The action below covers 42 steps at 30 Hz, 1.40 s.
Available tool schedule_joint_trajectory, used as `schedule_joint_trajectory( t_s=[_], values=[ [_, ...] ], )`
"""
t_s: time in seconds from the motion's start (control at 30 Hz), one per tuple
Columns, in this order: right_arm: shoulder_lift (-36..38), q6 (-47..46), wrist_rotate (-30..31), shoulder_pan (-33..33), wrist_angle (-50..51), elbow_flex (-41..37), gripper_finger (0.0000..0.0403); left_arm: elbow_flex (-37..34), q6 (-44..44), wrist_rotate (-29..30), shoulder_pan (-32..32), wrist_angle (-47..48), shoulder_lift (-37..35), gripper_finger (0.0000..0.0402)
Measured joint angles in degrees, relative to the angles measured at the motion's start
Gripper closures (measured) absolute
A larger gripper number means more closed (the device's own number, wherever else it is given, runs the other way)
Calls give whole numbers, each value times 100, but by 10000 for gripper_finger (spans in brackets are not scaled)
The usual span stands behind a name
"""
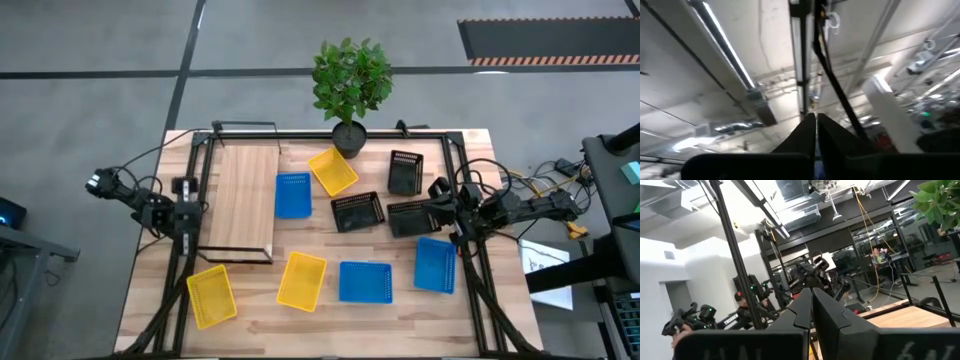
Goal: Stack baskets on shelf by color
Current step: Put the bottom left black basket on the shelf
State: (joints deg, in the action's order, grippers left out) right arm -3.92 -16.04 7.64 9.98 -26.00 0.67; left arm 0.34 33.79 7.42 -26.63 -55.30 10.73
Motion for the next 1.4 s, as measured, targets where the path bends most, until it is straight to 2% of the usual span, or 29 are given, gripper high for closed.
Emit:
schedule_joint_trajectory(
  t_s=[0.07, 0.17, 0.23, 0.43, 0.7, 1.03, 1.4],
  values=[
    [0, -27, 15, 0, -9, 4, 394, 0, 170, 224, 0, -187, 2, 400],
    [-145, 223, 632, 2, -381, 4, 394, 0, 377, 460, 0, -213, -5, 400],
    [-361, 354, 773, -1, -710, 4, 394, 0, 405, 558, -2, -214, 47, 400],
    [-1468, 929, 536, 0, -2150, 35, 394, 0, 412, 658, 0, -242, 163, 400],
    [-3009, 1585, 392, 2, -2175, 1006, 394, 0, 408, 658, 0, -276, 150, 400],
    [-4721, 2273, 386, 95, -312, 2565, 394, 0, 104, 658, 0, -342, 100, 400],
    [-6291, 1899, 437, 151, 2179, 4215, 394, 2, -189, 643, -2, -373, 76, 400]
  ],
)
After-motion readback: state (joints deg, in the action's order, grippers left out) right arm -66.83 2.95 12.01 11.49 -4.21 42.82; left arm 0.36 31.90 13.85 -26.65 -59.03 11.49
